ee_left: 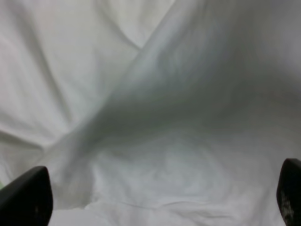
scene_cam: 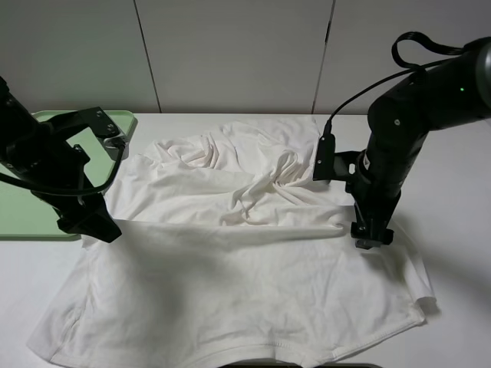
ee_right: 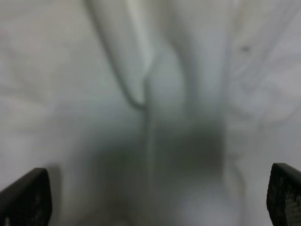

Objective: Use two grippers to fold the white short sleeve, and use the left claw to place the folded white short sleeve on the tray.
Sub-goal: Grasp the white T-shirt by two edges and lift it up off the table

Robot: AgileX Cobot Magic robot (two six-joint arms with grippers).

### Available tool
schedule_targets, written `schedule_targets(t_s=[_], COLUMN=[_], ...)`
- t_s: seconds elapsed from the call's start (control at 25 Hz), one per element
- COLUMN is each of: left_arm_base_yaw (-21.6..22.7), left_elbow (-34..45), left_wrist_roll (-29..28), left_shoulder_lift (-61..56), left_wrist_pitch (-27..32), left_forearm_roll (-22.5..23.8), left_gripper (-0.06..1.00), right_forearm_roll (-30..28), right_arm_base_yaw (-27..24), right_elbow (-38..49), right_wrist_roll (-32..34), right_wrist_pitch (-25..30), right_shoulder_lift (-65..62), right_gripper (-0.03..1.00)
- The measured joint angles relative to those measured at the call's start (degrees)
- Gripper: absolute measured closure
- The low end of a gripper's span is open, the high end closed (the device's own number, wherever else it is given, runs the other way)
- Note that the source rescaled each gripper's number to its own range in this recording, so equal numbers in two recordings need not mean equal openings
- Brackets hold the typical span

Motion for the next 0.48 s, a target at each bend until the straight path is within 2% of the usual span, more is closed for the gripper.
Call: schedule_targets(t_s=[0.24,0.32,0.48], left_arm_base_yaw=[0.00,0.00,0.00], left_elbow=[0.00,0.00,0.00], left_wrist_roll=[0.02,0.02,0.02], left_shoulder_lift=[0.00,0.00,0.00], left_wrist_pitch=[0.17,0.44,0.36], left_forearm_roll=[0.00,0.00,0.00], left_gripper=[0.00,0.00,0.00], right_forearm_roll=[-0.11,0.36,1.23], right_arm_base_yaw=[0.00,0.00,0.00], right_elbow=[-6.13,-6.45,-6.45], right_wrist_roll=[0.58,-1.83,-2.54], right_wrist_pitch=[5.64,6.80,7.77], right_shoulder_lift=[3.99,5.60,6.89], right_gripper=[-0.03,-0.03,-0.03])
